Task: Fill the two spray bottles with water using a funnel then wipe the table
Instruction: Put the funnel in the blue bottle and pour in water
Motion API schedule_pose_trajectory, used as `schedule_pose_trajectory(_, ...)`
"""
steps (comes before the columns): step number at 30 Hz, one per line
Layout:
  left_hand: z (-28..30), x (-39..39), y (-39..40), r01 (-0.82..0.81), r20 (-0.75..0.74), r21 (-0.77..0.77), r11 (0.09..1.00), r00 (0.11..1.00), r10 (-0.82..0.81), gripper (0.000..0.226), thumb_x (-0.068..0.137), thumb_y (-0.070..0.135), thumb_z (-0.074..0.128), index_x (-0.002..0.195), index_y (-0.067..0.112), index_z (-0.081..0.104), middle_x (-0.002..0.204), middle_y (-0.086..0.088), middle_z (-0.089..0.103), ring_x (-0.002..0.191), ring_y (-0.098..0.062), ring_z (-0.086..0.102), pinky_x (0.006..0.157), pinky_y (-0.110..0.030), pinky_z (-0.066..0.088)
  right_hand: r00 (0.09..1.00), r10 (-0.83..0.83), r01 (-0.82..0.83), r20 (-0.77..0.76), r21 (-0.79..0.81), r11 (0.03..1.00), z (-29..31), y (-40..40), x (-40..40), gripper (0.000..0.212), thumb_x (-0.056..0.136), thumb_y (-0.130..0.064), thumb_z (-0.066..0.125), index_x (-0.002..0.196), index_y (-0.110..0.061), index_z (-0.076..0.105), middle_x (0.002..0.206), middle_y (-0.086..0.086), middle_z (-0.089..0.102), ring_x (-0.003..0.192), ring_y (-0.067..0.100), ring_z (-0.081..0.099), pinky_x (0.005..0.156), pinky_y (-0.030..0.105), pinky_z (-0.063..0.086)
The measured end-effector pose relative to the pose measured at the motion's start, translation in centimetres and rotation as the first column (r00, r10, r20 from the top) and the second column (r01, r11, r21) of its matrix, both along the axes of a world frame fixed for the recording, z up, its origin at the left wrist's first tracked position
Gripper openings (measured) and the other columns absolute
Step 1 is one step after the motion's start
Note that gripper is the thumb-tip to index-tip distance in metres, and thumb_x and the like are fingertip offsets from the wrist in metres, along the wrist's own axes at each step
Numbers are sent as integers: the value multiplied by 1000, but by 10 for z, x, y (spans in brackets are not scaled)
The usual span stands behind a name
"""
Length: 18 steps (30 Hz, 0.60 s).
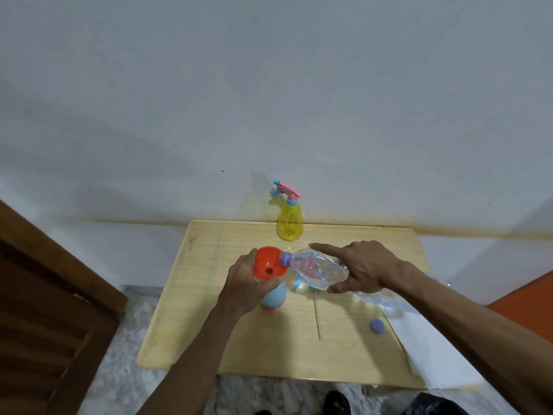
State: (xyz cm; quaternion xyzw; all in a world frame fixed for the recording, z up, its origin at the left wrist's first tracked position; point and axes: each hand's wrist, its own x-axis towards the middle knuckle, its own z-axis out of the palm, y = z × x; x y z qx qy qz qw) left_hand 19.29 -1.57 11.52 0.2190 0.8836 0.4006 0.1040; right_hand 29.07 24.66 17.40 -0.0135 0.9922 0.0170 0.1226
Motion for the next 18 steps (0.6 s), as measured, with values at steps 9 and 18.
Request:
schedule_pose_trajectory(9,-1,0,0,3,-28,18,1000,1000,-2,73,73,43,85,134,17,53,109,5,54,99,-15,53,79,-24,39,1000,22,-23,23,34,999,8,-1,-2,95,81,-80,54,156,-53,3,96,5,71,91,30,65,64,32,38)
schedule_pose_trajectory(18,-2,2,-2,-11,-13,71,997,1000,11,71,71,40,88,130,19,55,109,6,58,96,-12,55,70,-7,37,999,24,-25,27,38,999,11,-3,0,95,82,-78,56,157,-53,3,98,5,72,91,30,65,65,32,39)
